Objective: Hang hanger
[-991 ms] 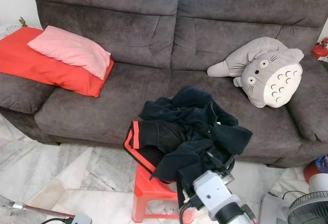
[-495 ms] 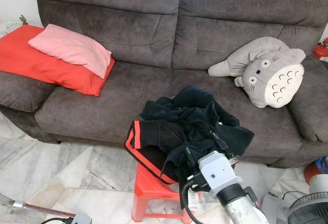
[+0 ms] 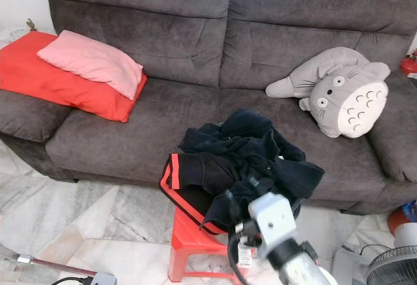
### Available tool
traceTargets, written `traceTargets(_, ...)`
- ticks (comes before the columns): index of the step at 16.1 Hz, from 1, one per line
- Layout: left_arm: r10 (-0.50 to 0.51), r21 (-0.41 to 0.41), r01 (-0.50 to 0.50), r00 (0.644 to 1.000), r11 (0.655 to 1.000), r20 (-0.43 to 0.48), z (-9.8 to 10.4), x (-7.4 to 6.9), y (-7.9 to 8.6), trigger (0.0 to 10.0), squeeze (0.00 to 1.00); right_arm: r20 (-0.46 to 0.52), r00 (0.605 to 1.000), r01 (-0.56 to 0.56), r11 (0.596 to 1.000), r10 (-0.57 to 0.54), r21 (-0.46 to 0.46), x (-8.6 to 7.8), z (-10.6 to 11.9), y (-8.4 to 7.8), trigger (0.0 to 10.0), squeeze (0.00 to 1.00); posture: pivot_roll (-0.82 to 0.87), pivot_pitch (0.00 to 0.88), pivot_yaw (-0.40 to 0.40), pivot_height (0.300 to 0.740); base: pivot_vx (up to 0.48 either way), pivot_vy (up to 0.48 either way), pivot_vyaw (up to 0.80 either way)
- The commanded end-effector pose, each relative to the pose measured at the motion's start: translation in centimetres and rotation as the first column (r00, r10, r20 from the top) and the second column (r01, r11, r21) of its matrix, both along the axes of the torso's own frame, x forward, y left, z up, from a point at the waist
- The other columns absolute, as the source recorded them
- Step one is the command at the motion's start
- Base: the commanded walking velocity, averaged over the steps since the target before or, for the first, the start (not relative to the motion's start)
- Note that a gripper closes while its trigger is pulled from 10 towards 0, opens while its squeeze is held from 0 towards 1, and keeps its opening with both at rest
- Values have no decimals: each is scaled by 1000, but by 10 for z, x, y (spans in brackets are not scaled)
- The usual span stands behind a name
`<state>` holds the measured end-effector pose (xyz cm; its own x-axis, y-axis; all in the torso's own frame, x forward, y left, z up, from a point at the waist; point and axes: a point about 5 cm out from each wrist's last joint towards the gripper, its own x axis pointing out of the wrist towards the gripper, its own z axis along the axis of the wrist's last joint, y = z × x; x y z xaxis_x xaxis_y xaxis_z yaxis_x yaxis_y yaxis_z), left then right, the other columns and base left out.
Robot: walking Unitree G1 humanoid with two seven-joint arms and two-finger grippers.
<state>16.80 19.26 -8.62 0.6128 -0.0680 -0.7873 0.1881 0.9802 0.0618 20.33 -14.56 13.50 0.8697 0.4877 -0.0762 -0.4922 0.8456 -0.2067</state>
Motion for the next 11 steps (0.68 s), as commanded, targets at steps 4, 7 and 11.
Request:
traceTargets(4, -1, 7, 1, 999, 1000, -47, -5, -12, 2, 10000, 0, -1, 1000, 7, 1000, -7, 14, 0, 5, -3, 0, 0, -158, 135, -38, 740, 0, 0, 0)
traceTargets(7, -4, 12, 4, 999, 1000, -50, -6, -13, 3, 10000, 0, 12, 993, 121, 992, -120, -33, 2, 3, -11, 0, 0, -155, 135, -38, 740, 0, 0, 0)
traceTargets(11, -6, 13, 7, 999, 1000, -52, -6, -14, 4, 10000, 0, -19, 977, 212, 976, -213, -46, -7, 12, -12, 0, 0, -164, 149, -37, 740, 0, 0, 0)
